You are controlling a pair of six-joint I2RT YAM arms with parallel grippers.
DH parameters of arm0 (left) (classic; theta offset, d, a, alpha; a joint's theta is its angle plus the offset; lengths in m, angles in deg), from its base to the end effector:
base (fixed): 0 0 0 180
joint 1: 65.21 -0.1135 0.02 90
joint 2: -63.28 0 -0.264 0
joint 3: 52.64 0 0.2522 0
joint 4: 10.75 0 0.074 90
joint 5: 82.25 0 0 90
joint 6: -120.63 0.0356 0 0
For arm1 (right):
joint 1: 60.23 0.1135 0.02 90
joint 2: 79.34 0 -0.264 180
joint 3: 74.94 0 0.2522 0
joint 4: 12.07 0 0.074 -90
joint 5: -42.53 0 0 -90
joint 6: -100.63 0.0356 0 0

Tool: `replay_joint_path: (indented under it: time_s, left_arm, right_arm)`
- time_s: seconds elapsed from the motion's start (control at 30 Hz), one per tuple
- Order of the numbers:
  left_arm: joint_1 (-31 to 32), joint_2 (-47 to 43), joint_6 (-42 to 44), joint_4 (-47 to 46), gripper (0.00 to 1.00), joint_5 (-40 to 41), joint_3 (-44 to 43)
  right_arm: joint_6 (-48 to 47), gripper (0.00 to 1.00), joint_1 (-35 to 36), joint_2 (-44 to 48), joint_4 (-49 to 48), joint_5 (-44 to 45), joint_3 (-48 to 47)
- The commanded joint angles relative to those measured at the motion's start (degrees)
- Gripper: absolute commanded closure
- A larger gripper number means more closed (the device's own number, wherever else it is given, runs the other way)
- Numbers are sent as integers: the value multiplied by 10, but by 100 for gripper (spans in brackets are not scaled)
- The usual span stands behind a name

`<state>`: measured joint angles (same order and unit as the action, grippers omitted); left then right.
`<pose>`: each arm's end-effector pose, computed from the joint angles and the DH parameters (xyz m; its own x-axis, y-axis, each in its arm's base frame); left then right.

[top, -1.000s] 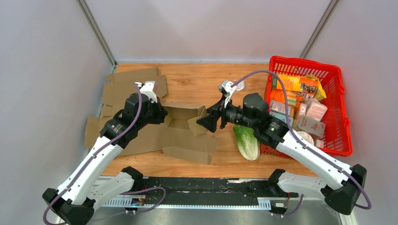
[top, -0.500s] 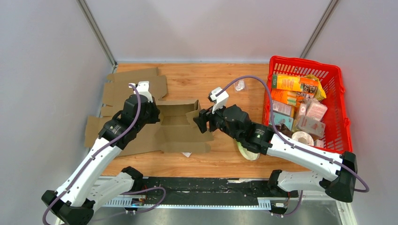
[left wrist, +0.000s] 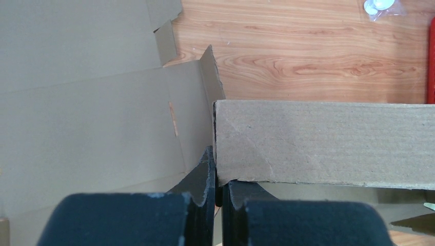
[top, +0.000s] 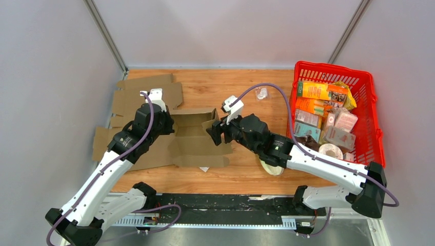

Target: Fold the paper box

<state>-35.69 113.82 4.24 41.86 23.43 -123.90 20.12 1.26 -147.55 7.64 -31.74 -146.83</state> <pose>0.1614 -0.0803 0.3494 -0.5339 -0.1895 -0.8240 0.0417 0.9675 -0.2495 0.1410 0.2395 0.3449 -0.2490 -0.1258 -0.9603 -0.6899 0.7190 0.0846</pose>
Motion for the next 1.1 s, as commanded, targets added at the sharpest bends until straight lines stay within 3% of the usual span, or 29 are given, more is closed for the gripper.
replay_joint_path:
  time_s: [0.0,0.17,0.37,0.6,0.77,1.07]
  left_arm:
    - [-2,-14,12,-13,100,14,-22]
    - [-2,-3,13,-18,100,9,-22]
    - [-1,6,7,-28,100,12,-17]
    - [42,19,0,-35,100,94,-28]
    - [57,39,-7,-44,100,105,-37]
    - [97,68,-12,-58,100,128,-49]
  right_arm:
    - [-26,27,3,-3,-52,-50,-15]
    - [-17,26,4,-8,-54,-38,-16]
    - [-2,36,6,-11,-54,69,-23]
    - [-1,42,10,-17,-60,112,-14]
    - [-15,42,10,-21,-74,117,-15]
    - [-9,59,6,-16,-83,199,6]
